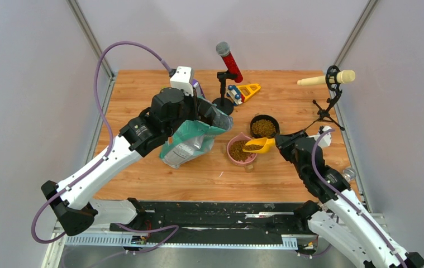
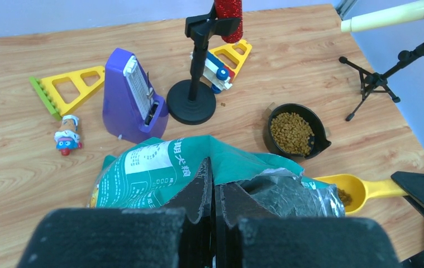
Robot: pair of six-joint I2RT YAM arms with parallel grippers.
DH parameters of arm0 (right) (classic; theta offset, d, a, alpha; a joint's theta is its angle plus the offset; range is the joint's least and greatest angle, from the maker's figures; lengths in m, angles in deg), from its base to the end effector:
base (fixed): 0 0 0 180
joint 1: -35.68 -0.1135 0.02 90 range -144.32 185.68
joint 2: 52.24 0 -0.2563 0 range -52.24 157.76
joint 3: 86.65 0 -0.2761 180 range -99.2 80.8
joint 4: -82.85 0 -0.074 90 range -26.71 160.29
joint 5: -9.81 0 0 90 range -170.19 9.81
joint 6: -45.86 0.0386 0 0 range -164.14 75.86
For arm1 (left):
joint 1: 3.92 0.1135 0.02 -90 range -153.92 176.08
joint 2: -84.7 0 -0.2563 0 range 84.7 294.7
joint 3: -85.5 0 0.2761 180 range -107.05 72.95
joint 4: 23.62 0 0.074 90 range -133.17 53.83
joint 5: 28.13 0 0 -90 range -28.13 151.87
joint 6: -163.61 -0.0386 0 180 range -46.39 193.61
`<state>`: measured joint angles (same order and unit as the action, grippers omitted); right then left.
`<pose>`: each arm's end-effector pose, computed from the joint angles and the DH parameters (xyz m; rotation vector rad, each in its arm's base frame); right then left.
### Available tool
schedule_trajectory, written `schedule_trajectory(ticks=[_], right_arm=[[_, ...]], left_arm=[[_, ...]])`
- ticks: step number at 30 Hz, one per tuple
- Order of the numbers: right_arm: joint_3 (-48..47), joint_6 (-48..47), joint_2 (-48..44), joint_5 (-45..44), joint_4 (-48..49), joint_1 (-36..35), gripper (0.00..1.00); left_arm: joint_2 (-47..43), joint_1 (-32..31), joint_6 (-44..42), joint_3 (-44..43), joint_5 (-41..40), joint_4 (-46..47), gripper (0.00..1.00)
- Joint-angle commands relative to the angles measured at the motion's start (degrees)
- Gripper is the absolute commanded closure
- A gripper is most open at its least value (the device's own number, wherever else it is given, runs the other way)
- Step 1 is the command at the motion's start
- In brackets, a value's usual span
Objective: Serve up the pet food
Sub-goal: Pour the pet food into the pet food bowl, then collect the pet food from the pet food bag.
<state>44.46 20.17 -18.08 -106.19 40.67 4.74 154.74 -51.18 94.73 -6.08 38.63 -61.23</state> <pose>0.1557 0.0736 0.2775 0.8551 1.8620 0.5948 0.2111 -0.2060 0.4255 0.1381 1.8478 -0.4629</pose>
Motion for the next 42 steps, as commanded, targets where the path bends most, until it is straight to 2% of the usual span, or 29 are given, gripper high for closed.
schedule_trajectory(ticks=[1,19,24,27,35,39,42], right_arm=[[-4.6,-6.6,2.8,0.3,1.3,0.0,1.0],[-15.1,-24.5,11.3,1.6,-2.3,0.0,1.0],[-17.0,-24.2,8.9,0.2,-1.7,0.0,1.0],[-17.9,-23.8,4.7,1.2,2.4,0.0,1.0],[-16.7,-31.4,-4.3,24.2,26.4,0.0,1.0],[-18.8,-33.2,-1.1,39.8,34.2,0.0,1.0],[-22.1,-34.1,4.0,45.8,34.8,0.0,1.0]], left_arm=[[-1.9,-0.1,-0.4,-0.4,-2.2,5.8,1.0],[-1.8,-0.1,-0.4,-0.2,-2.7,5.8,1.0],[-2.0,-0.1,-0.5,-0.3,-2.7,5.7,1.0],[-1.9,-0.1,-0.3,-0.5,-2.2,5.9,1.0],[-1.4,-0.1,-0.8,-1.8,-2.2,5.9,1.0],[-1.1,-0.1,-0.9,-2.7,-2.1,5.4,1.0],[-0.9,-0.1,-0.9,-3.0,-2.0,5.2,1.0]])
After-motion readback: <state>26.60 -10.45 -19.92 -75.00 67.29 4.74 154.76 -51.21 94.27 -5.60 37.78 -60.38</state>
